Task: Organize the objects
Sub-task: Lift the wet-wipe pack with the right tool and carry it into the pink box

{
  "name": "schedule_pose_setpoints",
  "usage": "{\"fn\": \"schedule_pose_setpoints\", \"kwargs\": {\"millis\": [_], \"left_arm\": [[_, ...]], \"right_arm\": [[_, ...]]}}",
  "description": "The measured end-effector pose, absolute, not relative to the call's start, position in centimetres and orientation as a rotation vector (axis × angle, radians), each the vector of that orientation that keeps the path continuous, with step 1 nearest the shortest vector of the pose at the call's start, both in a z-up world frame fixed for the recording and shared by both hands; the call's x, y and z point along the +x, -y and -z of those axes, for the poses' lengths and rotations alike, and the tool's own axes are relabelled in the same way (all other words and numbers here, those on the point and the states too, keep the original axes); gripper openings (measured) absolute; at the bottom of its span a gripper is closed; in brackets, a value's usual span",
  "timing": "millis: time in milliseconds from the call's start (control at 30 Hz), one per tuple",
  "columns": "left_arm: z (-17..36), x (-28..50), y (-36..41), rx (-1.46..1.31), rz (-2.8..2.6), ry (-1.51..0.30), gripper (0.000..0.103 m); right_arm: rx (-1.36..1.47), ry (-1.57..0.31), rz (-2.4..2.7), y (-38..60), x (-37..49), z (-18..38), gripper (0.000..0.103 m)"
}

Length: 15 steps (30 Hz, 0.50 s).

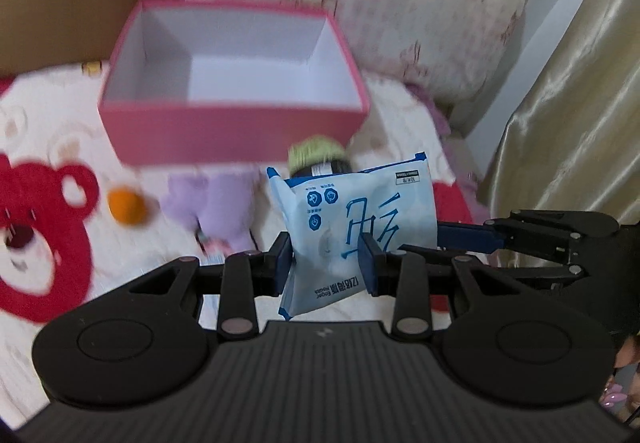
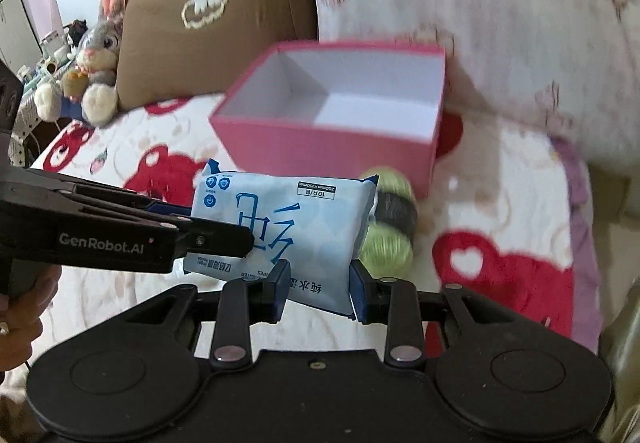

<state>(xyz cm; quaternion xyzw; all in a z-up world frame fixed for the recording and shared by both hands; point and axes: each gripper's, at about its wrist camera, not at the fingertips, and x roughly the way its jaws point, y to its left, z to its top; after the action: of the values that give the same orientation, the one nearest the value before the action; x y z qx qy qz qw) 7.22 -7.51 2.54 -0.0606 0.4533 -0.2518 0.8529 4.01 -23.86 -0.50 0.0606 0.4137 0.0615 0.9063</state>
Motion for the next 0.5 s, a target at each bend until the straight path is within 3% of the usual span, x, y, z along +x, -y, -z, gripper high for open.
{"fn": "schedule_pose_setpoints", "kwargs": {"millis": [233, 500], "left_arm": [[-6.3, 12.0, 6.0, -0.137, 0.527, -0.921, 0.034], [-6.7, 19.2, 5.3, -0.129, 0.512, -0.947, 0.034]], "right_arm": [[0.104, -0.799, -0.113, 23.3, 8.0, -3.5, 0.032], [0.094, -0.787, -0.111, 24.0, 13.8, -4.6, 0.027]]}}
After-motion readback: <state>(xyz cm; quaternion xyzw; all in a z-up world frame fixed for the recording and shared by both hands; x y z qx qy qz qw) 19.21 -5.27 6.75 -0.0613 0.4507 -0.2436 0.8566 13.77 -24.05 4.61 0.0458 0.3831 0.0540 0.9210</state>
